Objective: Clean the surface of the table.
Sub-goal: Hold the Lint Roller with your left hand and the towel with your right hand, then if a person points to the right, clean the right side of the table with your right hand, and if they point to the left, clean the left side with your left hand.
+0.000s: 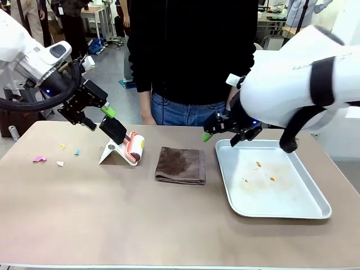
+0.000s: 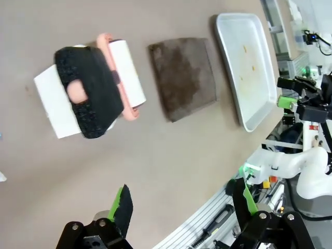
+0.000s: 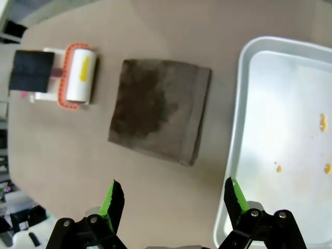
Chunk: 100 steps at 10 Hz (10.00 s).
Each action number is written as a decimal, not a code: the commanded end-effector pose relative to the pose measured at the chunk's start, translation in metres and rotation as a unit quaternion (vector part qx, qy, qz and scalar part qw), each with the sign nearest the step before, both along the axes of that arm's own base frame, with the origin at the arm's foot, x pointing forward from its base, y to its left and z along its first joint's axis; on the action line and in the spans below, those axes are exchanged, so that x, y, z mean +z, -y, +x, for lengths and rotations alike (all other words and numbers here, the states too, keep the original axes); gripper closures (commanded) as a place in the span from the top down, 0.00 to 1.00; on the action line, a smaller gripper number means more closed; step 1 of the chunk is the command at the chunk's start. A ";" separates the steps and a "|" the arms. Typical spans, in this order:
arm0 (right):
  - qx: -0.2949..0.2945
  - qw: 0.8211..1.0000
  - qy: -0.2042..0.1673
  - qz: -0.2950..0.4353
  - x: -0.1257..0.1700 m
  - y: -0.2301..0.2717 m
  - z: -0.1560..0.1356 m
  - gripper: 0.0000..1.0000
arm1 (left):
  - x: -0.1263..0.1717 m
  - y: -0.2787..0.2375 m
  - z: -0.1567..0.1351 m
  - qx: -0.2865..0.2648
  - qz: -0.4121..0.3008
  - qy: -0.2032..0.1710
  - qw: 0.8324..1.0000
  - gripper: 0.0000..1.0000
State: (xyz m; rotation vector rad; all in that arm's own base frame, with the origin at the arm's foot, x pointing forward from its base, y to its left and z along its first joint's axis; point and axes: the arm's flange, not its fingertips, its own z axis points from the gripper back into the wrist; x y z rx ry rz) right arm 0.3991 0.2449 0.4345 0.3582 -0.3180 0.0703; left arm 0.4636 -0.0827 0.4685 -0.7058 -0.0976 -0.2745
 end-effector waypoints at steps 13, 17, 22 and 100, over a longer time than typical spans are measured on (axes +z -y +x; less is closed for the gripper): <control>-0.115 0.986 -0.079 -0.088 -0.048 -0.076 0.062 1.00 | -0.014 0.022 0.062 0.123 0.082 -0.021 0.989 1.00; -0.095 0.985 -0.096 -0.106 -0.065 -0.094 0.073 1.00 | -0.031 0.012 0.084 0.160 0.101 -0.036 0.981 1.00; -0.094 0.983 -0.121 -0.105 -0.075 -0.101 0.079 1.00 | -0.053 -0.002 0.092 0.129 0.060 -0.063 0.988 1.00; -0.107 0.826 0.008 0.553 -0.033 0.436 -0.131 0.00 | -0.087 -0.439 -0.120 0.207 -0.363 -0.035 0.908 0.00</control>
